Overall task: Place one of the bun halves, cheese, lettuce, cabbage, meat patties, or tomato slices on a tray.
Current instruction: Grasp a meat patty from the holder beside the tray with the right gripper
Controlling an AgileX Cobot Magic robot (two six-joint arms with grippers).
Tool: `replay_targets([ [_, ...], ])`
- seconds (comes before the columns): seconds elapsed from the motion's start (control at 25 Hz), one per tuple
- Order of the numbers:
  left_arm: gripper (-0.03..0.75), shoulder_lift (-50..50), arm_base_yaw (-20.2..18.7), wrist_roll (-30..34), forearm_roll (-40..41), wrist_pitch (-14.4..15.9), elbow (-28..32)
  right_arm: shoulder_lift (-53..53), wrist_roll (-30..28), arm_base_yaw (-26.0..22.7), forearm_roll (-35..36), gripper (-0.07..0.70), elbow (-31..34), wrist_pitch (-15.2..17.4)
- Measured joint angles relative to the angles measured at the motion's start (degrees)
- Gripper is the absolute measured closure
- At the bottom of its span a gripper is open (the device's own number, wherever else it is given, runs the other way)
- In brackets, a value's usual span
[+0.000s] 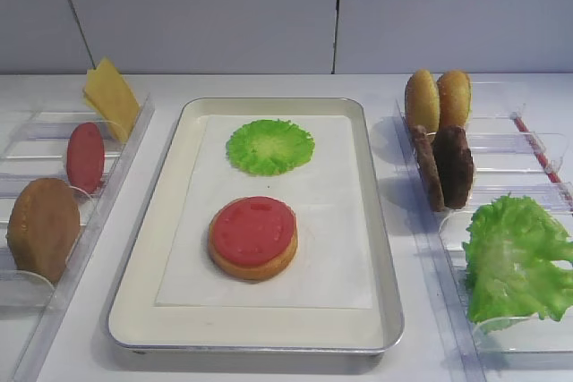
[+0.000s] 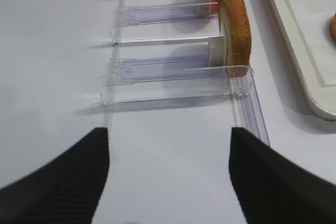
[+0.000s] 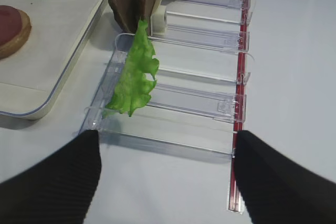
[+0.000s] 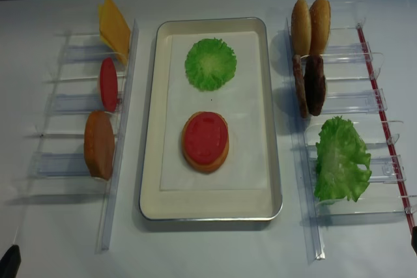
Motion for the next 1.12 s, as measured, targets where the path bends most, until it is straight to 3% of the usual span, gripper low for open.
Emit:
replay_targets([
  [0.28, 0.244, 0.00, 0.00, 0.00, 0.00, 0.00, 0.00, 0.00, -1.71, 0.00, 0.55, 0.077, 0.00, 0.00],
  [0.4, 0.244, 0.00, 0.00, 0.00, 0.00, 0.00, 0.00, 0.00, -11.18, 0.00, 4.83, 0.077, -1.12, -0.12],
  [0.52, 0.244, 0.00, 0.00, 0.00, 0.00, 0.00, 0.00, 0.11, -20.72, 0.00, 12.04, 0.077, -3.58, -3.61],
  [0.64, 0.244, 0.00, 0.00, 0.00, 0.00, 0.00, 0.00, 2.89, -23.45, 0.00, 19.22, 0.077, -6.15, -5.45],
  [0.96, 0.244, 0.00, 0.00, 0.00, 0.00, 0.00, 0.00, 17.84, -34.24, 0.00, 30.90, 0.077, -14.56, -4.33],
  [1.12, 0.244, 0.00, 0.00, 0.00, 0.00, 0.00, 0.00, 25.40, -39.17, 0.00, 38.78, 0.077, -17.72, -1.59],
])
